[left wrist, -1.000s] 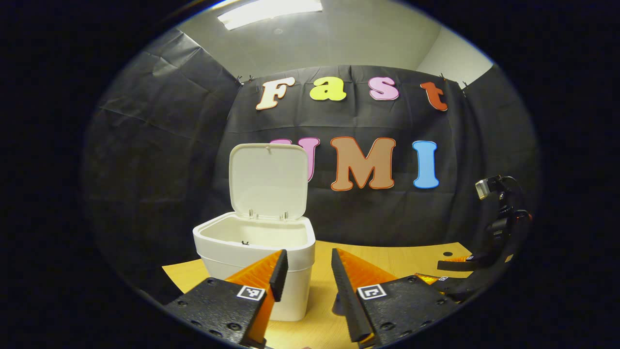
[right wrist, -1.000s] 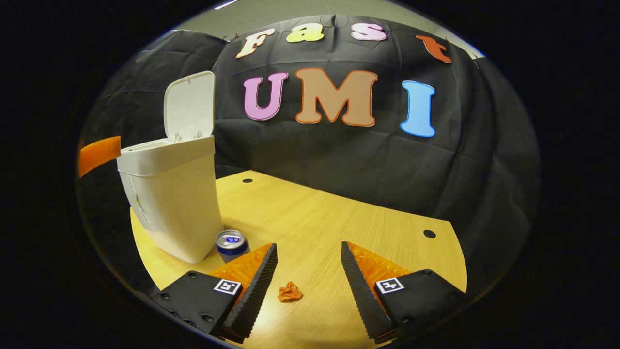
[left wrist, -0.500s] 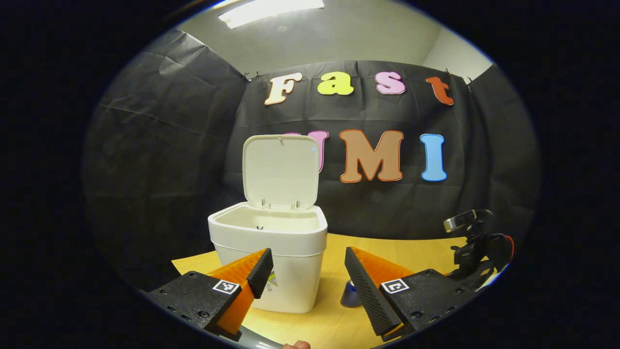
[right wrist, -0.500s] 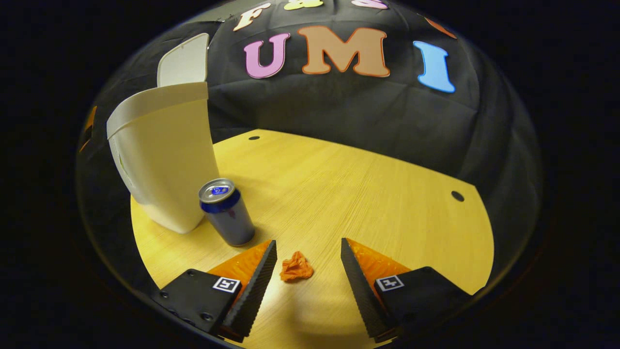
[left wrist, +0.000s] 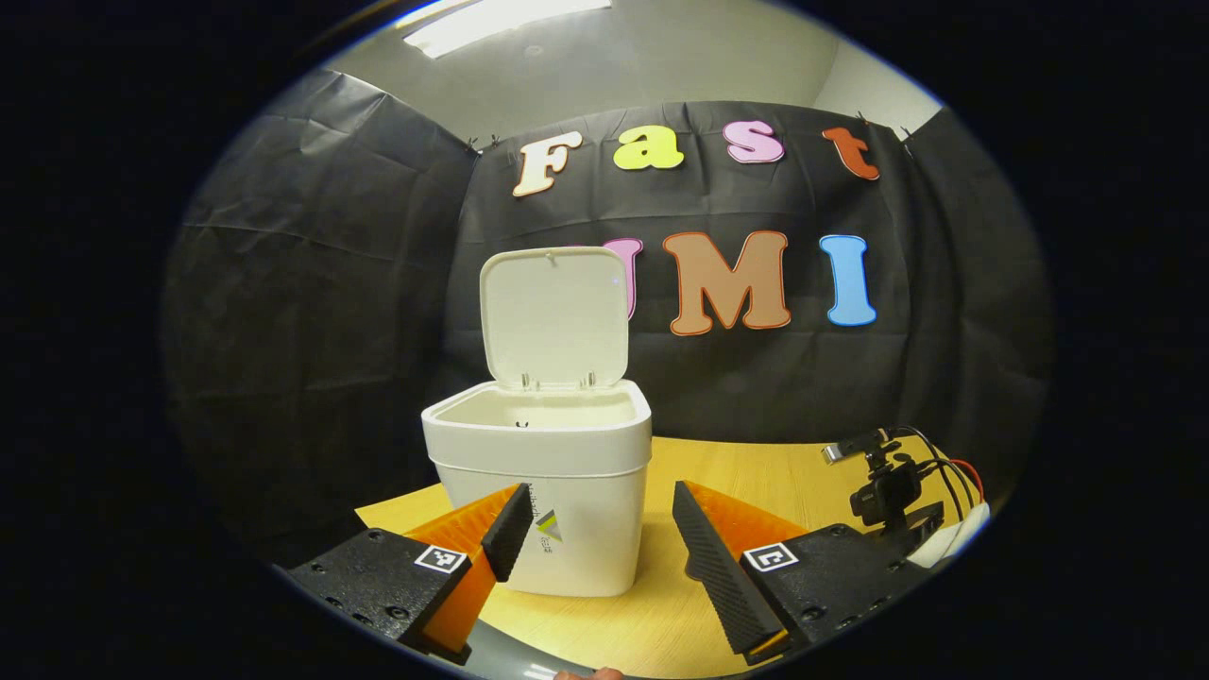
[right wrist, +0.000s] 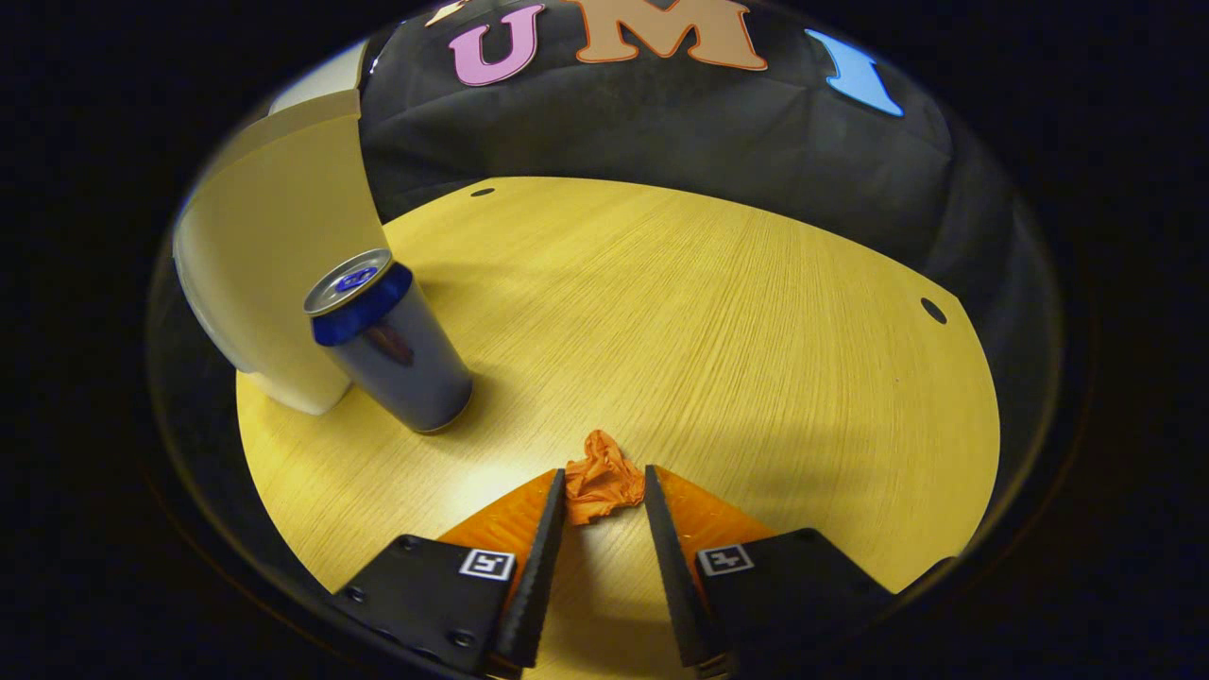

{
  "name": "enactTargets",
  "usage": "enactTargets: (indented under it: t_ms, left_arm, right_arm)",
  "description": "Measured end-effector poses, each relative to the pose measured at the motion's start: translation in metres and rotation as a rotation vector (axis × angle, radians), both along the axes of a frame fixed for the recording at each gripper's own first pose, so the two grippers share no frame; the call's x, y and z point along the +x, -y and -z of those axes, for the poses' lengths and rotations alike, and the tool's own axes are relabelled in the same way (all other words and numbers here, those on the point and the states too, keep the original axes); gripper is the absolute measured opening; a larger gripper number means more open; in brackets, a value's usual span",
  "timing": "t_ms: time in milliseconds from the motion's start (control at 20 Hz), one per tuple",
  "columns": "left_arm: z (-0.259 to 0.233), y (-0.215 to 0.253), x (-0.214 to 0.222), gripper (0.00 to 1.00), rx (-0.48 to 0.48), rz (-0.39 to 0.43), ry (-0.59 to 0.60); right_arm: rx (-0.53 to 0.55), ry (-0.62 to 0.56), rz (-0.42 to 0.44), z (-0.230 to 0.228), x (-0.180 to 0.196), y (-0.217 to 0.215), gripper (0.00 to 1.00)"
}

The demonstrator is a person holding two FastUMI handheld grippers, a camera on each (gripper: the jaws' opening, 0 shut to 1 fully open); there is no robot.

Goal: Press the lid of the desktop garbage bin to open it, pick up the crumpled paper on the desktop and throw it into the bin, then pick up the pop can on the desktop and drop it into the bin, and finally close the garbage bin lid.

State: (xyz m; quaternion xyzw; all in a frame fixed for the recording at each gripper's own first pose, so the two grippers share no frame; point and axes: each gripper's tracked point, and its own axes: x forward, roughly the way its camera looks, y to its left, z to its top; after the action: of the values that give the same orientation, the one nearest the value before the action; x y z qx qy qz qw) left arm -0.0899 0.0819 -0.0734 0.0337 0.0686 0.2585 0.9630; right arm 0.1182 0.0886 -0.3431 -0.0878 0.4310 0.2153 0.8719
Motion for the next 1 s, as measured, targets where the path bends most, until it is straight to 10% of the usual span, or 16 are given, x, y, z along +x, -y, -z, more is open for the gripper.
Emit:
enactTargets:
  t_ms: [450, 1000]
  left_arm:
    - [0.004, -0.007, 0.000, 0.90, -0.037, 0.023, 0.014]
    - [0.011, -0.015, 0.000, 0.90, -0.093, 0.093, 0.025]
  right_arm:
    - [0.003, 0.047, -0.030, -0.023, -0.010, -0.009, 0.20]
    - [0.339, 0.454, -0.315, -0.298, -0.051, -0.119, 0.22]
